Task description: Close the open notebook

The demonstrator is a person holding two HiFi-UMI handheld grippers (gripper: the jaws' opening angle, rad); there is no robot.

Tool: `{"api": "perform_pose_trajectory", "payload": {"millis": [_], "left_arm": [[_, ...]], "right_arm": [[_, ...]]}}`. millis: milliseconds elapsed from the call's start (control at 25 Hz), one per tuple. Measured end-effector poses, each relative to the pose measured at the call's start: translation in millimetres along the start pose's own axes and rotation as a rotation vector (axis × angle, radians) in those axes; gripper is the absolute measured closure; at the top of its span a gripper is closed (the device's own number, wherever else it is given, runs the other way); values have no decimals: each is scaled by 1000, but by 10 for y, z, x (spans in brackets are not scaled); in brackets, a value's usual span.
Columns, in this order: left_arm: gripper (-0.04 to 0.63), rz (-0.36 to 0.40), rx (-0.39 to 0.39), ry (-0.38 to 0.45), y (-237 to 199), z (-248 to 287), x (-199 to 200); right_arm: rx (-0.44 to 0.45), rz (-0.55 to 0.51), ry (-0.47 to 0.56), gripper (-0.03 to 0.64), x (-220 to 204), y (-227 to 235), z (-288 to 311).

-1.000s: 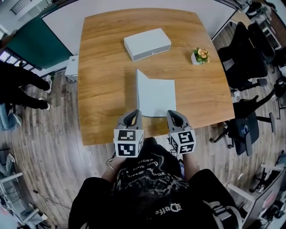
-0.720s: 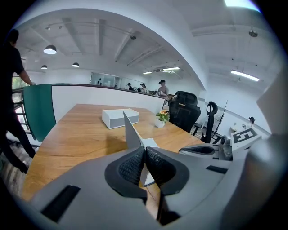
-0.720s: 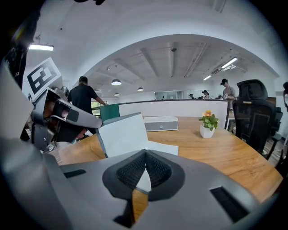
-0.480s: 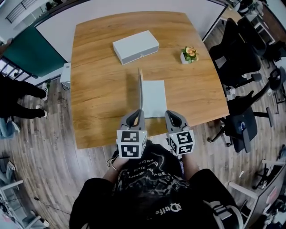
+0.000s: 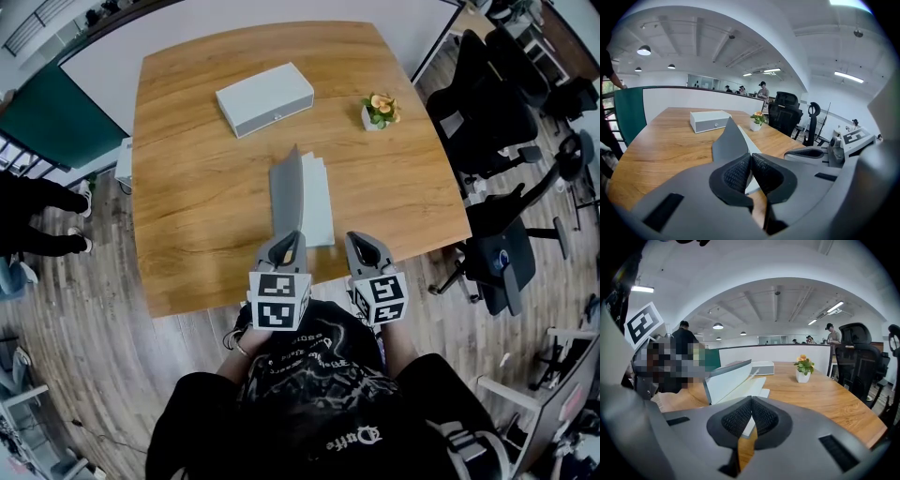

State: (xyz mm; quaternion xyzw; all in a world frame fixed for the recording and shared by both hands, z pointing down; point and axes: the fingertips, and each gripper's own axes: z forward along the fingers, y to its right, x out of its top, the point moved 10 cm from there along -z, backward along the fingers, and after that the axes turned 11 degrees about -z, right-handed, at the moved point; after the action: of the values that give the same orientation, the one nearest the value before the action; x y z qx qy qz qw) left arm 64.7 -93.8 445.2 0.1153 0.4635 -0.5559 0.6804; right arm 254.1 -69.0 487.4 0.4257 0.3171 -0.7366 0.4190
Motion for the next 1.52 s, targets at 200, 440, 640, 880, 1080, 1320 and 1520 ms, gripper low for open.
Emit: {"api": "perform_pose_trajectory", "payload": {"millis": [200, 440, 640, 880, 1080, 1320, 1520], "left_arm": [[560, 0, -19, -33, 80, 135, -68], [561, 37, -45, -74, 164, 319, -142], [560, 20, -81, -124, 237, 498, -210], [560, 20, -86, -178, 296, 668, -292], [560, 36, -78, -206, 338, 816, -358], [560, 31, -73, -262, 367, 979, -450], [560, 42, -69, -291, 392, 1076, -517]], "right_arm": [[-14, 12, -12, 609, -92, 82, -51], [-17, 13, -28, 609, -117, 115, -81], [-27, 1, -44, 609, -165, 169, -128], [-11, 15, -69, 609, -247, 169, -166], [-6, 13, -83, 609, -296, 187, -174], [-6, 31, -90, 609, -354, 231, -235], [-14, 78, -79, 609, -390, 296, -265]]}}
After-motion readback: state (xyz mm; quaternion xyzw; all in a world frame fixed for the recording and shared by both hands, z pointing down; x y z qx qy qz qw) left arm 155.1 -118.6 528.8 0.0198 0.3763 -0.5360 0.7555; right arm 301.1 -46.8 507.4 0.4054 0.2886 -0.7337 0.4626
